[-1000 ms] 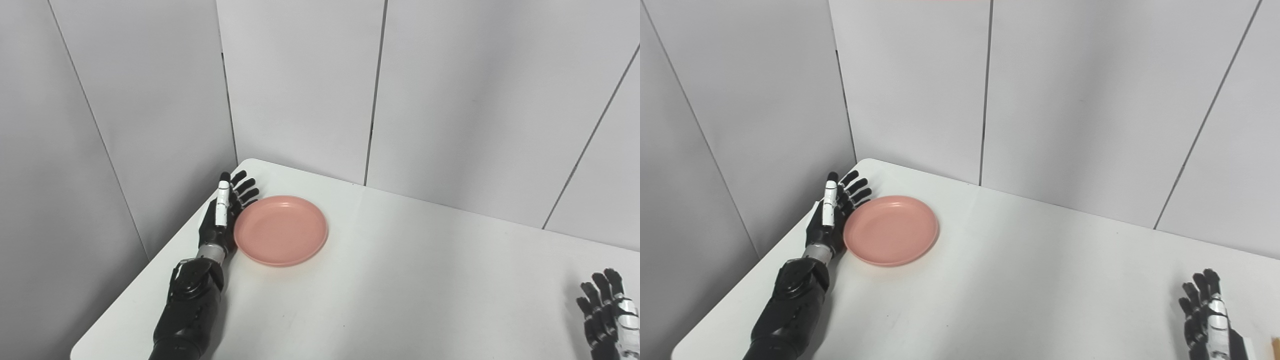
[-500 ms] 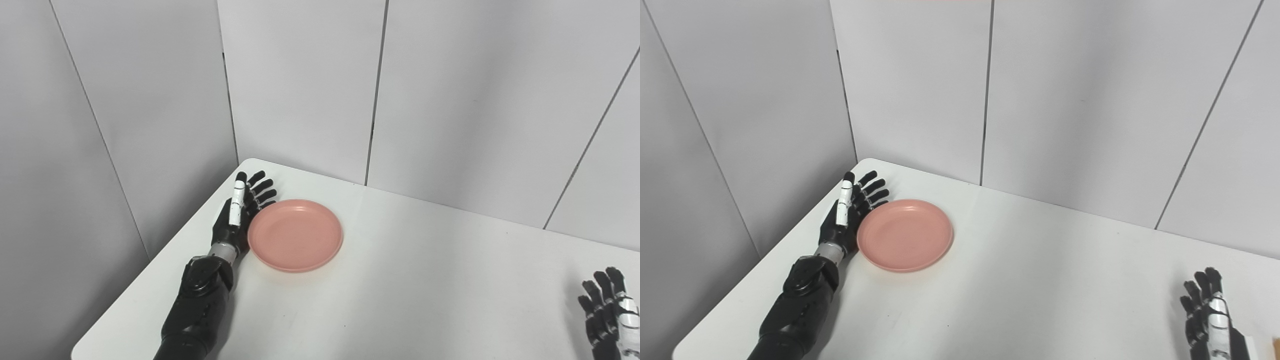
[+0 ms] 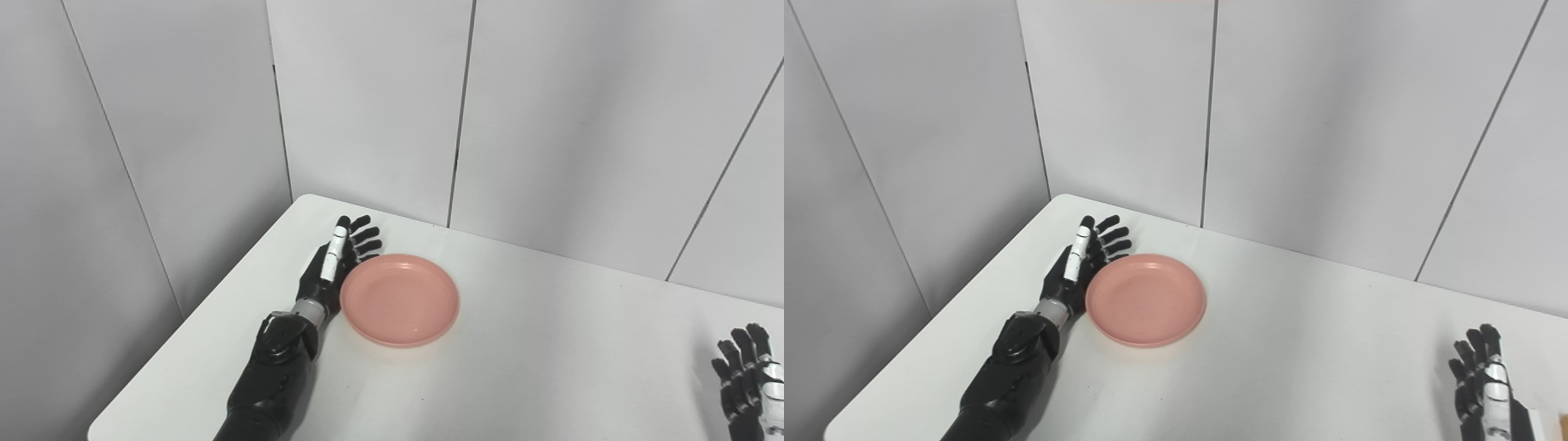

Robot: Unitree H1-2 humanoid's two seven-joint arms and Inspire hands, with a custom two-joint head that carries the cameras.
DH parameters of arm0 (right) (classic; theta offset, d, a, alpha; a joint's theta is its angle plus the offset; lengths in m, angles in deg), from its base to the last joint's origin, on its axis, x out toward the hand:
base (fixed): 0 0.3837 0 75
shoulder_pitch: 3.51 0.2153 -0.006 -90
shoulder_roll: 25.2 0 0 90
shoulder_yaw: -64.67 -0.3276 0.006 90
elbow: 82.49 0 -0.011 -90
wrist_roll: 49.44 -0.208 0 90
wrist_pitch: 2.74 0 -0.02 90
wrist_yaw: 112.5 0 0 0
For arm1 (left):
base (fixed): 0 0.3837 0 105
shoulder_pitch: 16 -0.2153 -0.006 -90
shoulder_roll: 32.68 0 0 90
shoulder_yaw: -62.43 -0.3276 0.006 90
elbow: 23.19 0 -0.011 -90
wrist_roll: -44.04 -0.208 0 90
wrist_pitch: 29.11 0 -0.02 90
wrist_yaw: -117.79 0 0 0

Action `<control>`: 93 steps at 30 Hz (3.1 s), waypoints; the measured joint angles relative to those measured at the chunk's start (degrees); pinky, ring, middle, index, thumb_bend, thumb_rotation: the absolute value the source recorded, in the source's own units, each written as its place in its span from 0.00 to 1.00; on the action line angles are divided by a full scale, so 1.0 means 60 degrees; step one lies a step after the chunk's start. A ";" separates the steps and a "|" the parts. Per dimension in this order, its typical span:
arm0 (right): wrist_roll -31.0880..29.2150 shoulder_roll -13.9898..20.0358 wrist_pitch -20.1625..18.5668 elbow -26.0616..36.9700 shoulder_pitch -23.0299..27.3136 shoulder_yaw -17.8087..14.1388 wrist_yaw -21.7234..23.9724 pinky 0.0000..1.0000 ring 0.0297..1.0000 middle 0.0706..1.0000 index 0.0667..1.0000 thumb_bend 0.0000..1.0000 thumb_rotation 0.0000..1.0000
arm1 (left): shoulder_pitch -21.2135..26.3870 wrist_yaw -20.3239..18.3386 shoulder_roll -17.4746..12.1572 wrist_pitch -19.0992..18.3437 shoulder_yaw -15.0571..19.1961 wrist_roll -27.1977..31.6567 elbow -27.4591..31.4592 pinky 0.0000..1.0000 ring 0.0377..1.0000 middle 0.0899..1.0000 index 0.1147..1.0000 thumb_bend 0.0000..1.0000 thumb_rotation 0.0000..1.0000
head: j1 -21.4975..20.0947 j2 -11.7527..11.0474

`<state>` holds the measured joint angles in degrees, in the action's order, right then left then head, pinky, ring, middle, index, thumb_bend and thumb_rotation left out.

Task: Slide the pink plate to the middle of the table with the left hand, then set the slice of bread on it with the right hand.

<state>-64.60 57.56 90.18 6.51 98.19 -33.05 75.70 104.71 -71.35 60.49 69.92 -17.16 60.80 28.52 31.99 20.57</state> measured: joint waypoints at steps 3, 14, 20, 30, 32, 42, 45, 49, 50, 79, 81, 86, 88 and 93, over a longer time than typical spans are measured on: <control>0.0024 -0.0005 0.0000 0.0024 -0.0010 0.0011 -0.0008 1.00 0.98 0.99 1.00 0.64 0.96 | 0.0028 -0.0009 0.0105 0.0007 -0.0085 -0.0092 -0.0003 0.82 0.82 0.83 0.83 0.75 0.98 | -0.0058 0.0015; 0.0092 -0.0030 -0.0018 0.0295 -0.0037 0.0082 -0.0062 1.00 1.00 1.00 1.00 0.64 0.96 | 0.0044 -0.0138 0.0200 0.0006 -0.0560 -0.0447 0.0040 0.84 0.82 0.82 0.84 0.74 0.99 | -0.0526 0.0205; 0.0100 -0.0080 -0.0029 0.0297 -0.0037 0.0148 -0.0066 1.00 1.00 1.00 1.00 0.65 0.96 | 0.0088 -0.0145 0.0469 -0.0003 -0.0625 -0.0533 0.0057 0.86 0.83 0.83 0.82 0.76 0.98 | -0.0820 0.0322; 0.0222 -0.0257 -0.0253 0.0701 -0.0058 0.0243 -0.0290 1.00 1.00 1.00 1.00 0.64 0.95 | -0.0082 -0.0240 0.0839 -0.0581 -0.0817 -0.0519 0.0690 0.91 0.87 0.86 0.85 0.77 0.99 | -0.1903 0.0703; 0.0251 -0.0288 -0.0368 0.0706 -0.0066 0.0243 -0.0383 1.00 1.00 1.00 1.00 0.62 0.96 | -0.0154 -0.0315 0.0848 -0.0627 -0.0849 -0.0511 0.0822 0.90 0.87 0.86 0.85 0.76 0.98 | -0.1933 0.0703; 0.0431 -0.0440 -0.0666 0.1254 -0.0181 0.0443 -0.0487 1.00 1.00 1.00 1.00 0.63 0.98 | -0.0446 -0.0476 0.1190 -0.0614 -0.1045 -0.0512 0.1247 0.93 0.87 0.86 0.86 0.74 1.00 | -0.2798 0.0835; 0.0450 -0.0490 -0.0662 0.1238 -0.0195 0.0471 -0.0480 1.00 0.99 1.00 1.00 0.66 0.95 | -0.0574 -0.0544 0.1208 -0.0595 -0.1081 -0.0511 0.1424 0.94 0.88 0.87 0.87 0.74 1.00 | -0.3221 0.0879; 0.0473 -0.0561 -0.0507 0.1054 -0.0203 0.0499 -0.0477 1.00 0.96 0.98 1.00 0.71 0.91 | -0.0766 -0.0497 0.1375 -0.0616 -0.1089 -0.0517 0.1695 0.93 0.87 0.87 0.86 0.73 1.00 | -0.3764 0.1011; 0.0503 -0.0601 -0.0462 0.0955 -0.0208 0.0509 -0.0484 1.00 0.96 0.98 1.00 0.71 0.91 | -0.0839 -0.0490 0.1446 -0.0617 -0.1097 -0.0538 0.1806 0.93 0.87 0.87 0.86 0.73 1.00 | -0.3765 0.1011; 0.1245 -0.1130 -0.0700 0.1319 -0.0153 0.0913 -0.1072 0.99 0.96 0.98 0.99 0.70 0.91 | -0.1654 -0.0496 0.2328 -0.0986 -0.1841 -0.0923 0.3090 0.95 0.89 0.89 0.89 0.70 1.00 | -0.5346 0.1728; 0.1248 -0.1140 -0.0746 0.1324 -0.0151 0.0923 -0.1102 0.99 0.96 0.97 0.98 0.69 0.91 | -0.1720 -0.0495 0.2433 -0.1055 -0.1915 -0.0924 0.3189 0.94 0.89 0.89 0.89 0.70 1.00 | -0.5405 0.1743; 0.1236 -0.1219 -0.0820 0.1351 -0.0147 0.0959 -0.1116 0.98 0.96 0.97 0.97 0.69 0.89 | -0.1834 -0.0487 0.2628 -0.1201 -0.2093 -0.0958 0.3338 0.94 0.89 0.89 0.89 0.71 1.00 | -0.5654 0.1817; 0.1244 -0.1228 -0.0836 0.1356 -0.0143 0.0973 -0.1119 0.98 0.96 0.98 0.98 0.68 0.90 | -0.1883 -0.0412 0.2735 -0.1234 -0.2128 -0.0986 0.3393 0.93 0.89 0.89 0.88 0.72 1.00 | -0.5756 0.1875; 0.1402 -0.1227 -0.0838 0.1357 -0.0119 0.1040 -0.1118 0.99 0.97 0.98 0.99 0.68 0.93 | -0.1899 -0.0299 0.2946 -0.1217 -0.2116 -0.0972 0.3373 0.90 0.89 0.87 0.87 0.74 0.96 | -0.5786 0.1948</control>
<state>-56.19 50.19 85.15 14.65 97.47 -26.81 68.99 93.31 -73.15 78.17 62.62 -29.86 54.96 48.76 -2.72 32.26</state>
